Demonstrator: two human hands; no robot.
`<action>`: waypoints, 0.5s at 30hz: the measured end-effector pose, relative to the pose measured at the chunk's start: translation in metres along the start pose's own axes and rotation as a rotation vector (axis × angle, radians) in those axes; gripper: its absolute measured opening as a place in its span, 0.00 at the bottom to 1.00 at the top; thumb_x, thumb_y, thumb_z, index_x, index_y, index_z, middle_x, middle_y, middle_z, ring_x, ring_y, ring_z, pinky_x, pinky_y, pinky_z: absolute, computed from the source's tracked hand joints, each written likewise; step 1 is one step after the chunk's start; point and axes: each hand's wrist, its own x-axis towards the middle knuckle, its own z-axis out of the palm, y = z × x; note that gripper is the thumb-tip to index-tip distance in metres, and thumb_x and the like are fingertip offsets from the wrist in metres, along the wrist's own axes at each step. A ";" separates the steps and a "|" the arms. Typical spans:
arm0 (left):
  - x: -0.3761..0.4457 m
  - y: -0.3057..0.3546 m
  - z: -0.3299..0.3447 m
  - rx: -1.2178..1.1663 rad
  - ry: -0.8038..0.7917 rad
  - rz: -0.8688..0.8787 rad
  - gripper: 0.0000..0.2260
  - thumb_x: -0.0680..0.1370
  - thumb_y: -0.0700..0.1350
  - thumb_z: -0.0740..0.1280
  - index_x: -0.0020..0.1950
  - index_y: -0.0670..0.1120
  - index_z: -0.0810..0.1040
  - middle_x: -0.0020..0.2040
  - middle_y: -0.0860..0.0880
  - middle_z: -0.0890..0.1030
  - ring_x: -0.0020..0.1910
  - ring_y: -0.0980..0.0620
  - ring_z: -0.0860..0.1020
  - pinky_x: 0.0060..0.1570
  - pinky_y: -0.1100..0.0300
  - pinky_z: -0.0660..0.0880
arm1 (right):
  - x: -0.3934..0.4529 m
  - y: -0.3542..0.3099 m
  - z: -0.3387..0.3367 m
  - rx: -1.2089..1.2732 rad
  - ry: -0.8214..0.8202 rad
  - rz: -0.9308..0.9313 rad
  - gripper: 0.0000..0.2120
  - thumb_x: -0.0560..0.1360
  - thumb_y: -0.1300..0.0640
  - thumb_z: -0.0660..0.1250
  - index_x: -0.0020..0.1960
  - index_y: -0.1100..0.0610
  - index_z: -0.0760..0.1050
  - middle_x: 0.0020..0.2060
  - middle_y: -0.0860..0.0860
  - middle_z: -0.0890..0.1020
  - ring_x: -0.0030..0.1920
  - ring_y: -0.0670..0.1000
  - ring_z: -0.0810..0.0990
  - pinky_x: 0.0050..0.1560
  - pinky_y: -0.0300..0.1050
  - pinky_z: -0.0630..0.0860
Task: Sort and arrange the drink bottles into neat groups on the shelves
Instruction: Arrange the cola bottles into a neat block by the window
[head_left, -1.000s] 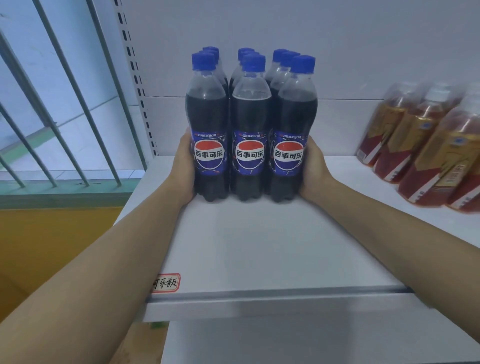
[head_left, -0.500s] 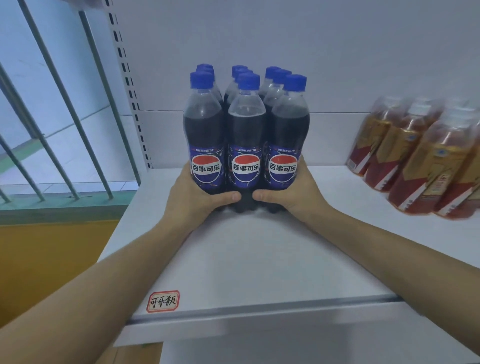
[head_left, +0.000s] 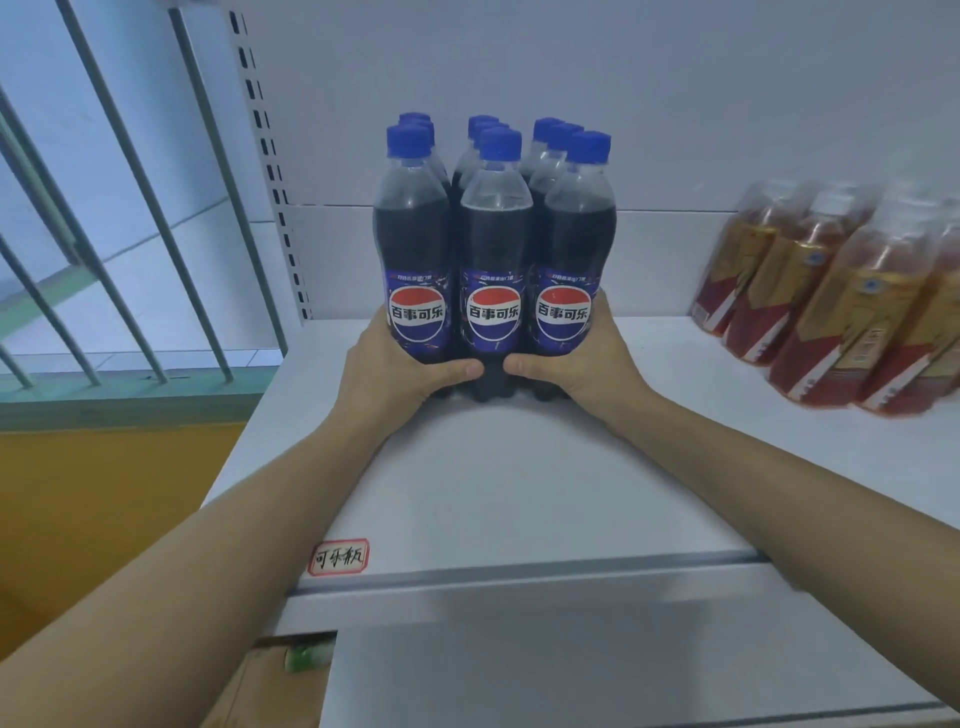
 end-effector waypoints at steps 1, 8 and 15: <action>-0.002 0.002 -0.001 -0.017 -0.012 0.003 0.45 0.52 0.67 0.82 0.66 0.57 0.75 0.58 0.64 0.83 0.55 0.67 0.80 0.55 0.62 0.78 | -0.001 -0.002 -0.002 0.009 -0.015 0.006 0.57 0.60 0.56 0.87 0.78 0.51 0.56 0.68 0.47 0.76 0.64 0.43 0.79 0.63 0.44 0.79; -0.032 0.014 -0.027 -0.046 0.164 -0.029 0.26 0.76 0.59 0.73 0.67 0.48 0.69 0.62 0.51 0.77 0.59 0.53 0.77 0.58 0.54 0.75 | -0.028 -0.027 -0.044 -0.121 0.038 0.184 0.48 0.70 0.40 0.77 0.80 0.44 0.53 0.76 0.53 0.67 0.74 0.52 0.69 0.71 0.55 0.70; -0.070 0.085 0.004 0.140 -0.045 0.618 0.08 0.78 0.49 0.61 0.47 0.45 0.73 0.39 0.53 0.76 0.37 0.54 0.74 0.35 0.62 0.72 | -0.095 -0.024 -0.148 -0.821 -0.138 -0.076 0.13 0.79 0.57 0.68 0.61 0.45 0.77 0.57 0.42 0.80 0.57 0.42 0.76 0.59 0.40 0.73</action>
